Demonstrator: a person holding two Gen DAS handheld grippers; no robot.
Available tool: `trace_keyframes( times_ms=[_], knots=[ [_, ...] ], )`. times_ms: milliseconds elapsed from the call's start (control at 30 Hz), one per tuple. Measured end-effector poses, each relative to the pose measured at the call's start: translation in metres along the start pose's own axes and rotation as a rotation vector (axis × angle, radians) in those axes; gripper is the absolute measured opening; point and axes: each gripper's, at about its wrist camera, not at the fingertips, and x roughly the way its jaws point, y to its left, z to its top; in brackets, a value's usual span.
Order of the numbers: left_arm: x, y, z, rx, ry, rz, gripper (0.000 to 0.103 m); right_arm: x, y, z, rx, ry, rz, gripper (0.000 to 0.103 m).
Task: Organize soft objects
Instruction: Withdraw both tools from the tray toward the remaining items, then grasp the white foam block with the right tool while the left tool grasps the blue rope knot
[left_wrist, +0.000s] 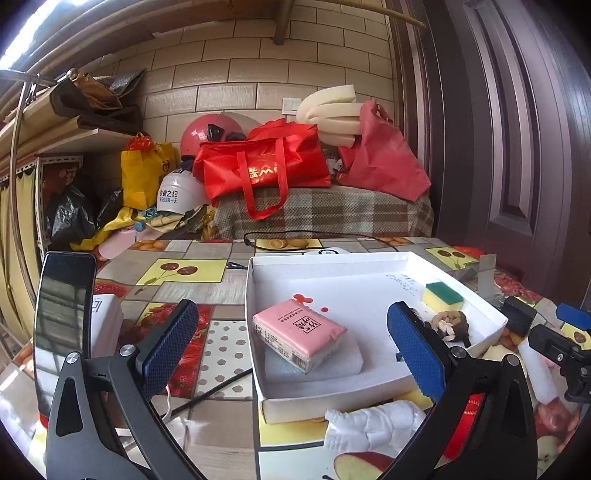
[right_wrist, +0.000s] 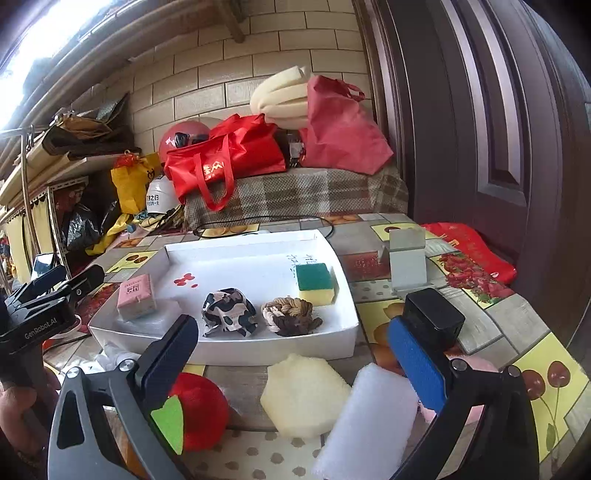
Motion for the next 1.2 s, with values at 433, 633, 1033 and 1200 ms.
trace_keyframes(
  times_ms=[433, 633, 1033, 1200],
  knots=[
    [-0.052, -0.012, -0.025, 0.082, 0.160, -0.240, 0.103, -0.044, -0.032, -0.015, 0.031, -0.018, -0.042, 0.103],
    [-0.072, -0.020, -0.041, 0.143, 0.284, -0.385, 0.103, -0.060, -0.084, -0.024, 0.116, 0.047, -0.046, 0.103],
    [-0.071, -0.055, -0.064, 0.316, 0.450, -0.451, 0.103, -0.027, -0.052, -0.033, -0.019, 0.287, 0.104, 0.102],
    [-0.061, -0.064, -0.071, 0.349, 0.515, -0.466, 0.102, 0.008, -0.042, -0.033, 0.027, 0.382, 0.080, 0.099]
  ],
)
